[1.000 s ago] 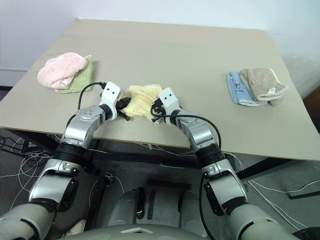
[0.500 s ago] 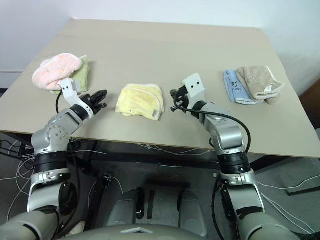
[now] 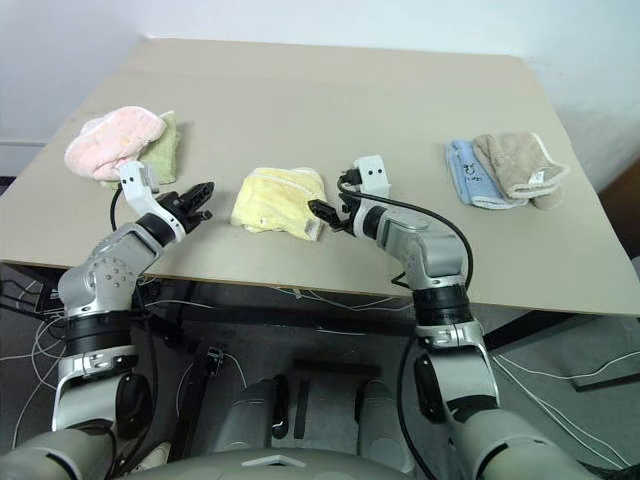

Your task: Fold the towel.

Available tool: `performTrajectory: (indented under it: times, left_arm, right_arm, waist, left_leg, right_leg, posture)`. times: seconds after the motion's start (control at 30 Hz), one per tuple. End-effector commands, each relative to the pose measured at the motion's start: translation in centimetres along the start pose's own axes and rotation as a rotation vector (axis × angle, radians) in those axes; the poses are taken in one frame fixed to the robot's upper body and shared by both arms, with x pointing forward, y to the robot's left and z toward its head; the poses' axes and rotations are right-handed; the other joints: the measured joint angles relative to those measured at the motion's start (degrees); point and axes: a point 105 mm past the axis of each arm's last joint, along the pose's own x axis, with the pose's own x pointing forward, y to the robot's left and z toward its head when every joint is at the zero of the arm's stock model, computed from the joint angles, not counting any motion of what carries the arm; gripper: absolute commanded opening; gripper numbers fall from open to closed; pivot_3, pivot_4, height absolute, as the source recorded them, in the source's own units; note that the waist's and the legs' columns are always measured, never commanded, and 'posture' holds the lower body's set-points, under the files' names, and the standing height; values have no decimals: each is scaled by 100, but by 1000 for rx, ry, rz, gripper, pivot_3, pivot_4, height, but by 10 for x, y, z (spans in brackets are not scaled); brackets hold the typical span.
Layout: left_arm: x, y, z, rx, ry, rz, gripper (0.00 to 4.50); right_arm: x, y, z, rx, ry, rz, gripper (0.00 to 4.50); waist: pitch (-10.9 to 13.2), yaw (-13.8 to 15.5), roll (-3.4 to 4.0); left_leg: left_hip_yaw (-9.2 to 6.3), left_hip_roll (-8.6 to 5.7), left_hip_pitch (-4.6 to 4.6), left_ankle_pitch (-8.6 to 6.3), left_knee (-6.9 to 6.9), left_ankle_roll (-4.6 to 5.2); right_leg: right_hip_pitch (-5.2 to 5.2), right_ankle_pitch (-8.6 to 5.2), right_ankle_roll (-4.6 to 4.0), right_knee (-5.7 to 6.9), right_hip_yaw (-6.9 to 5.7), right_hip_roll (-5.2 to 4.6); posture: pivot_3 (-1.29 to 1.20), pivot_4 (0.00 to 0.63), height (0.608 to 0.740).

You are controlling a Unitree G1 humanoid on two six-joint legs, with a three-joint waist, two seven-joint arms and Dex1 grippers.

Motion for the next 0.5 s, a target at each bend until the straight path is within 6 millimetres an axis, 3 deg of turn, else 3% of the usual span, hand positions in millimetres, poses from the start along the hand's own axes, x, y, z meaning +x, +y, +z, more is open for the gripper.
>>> performTrajectory:
  times: [0.03, 0.23, 0.37, 0.5]
  left_arm:
    - [-1, -15, 13, 41, -51, -64, 0]
    - [-1, -23, 13, 30, -62, -101, 0]
    - [1, -27, 10, 30, -61, -111, 0]
    - [1, -29, 10, 26, -68, -114, 0]
  right_arm:
    - [10, 9, 8, 60, -2, 37, 4486]
    - [29, 18, -3, 58, 71, 44, 4486]
    - [38, 35, 2, 81, 51, 102, 4486]
    - [37, 35, 7, 132, 22, 117, 3596]
  waist:
    - [0, 8, 0]
    - [0, -7, 0]
    - [0, -40, 0]
    - [0, -29, 0]
  left_leg:
    - [0, 0, -2, 0, 0, 0]
    - [0, 0, -3, 0, 0, 0]
    - [0, 0, 1, 0, 2, 0]
    - [-2, 3, 1, 0, -1, 1]
  right_leg:
    - [-1, 2, 4, -1, 0, 0]
    - [-1, 6, 12, -1, 0, 0]
    - [0, 6, 11, 4, 0, 0]
    - [-3, 7, 13, 8, 0, 3]
  posture:
    - [0, 150, 728]
    - [0, 150, 728]
    - [0, 150, 728]
    - [0, 150, 728]
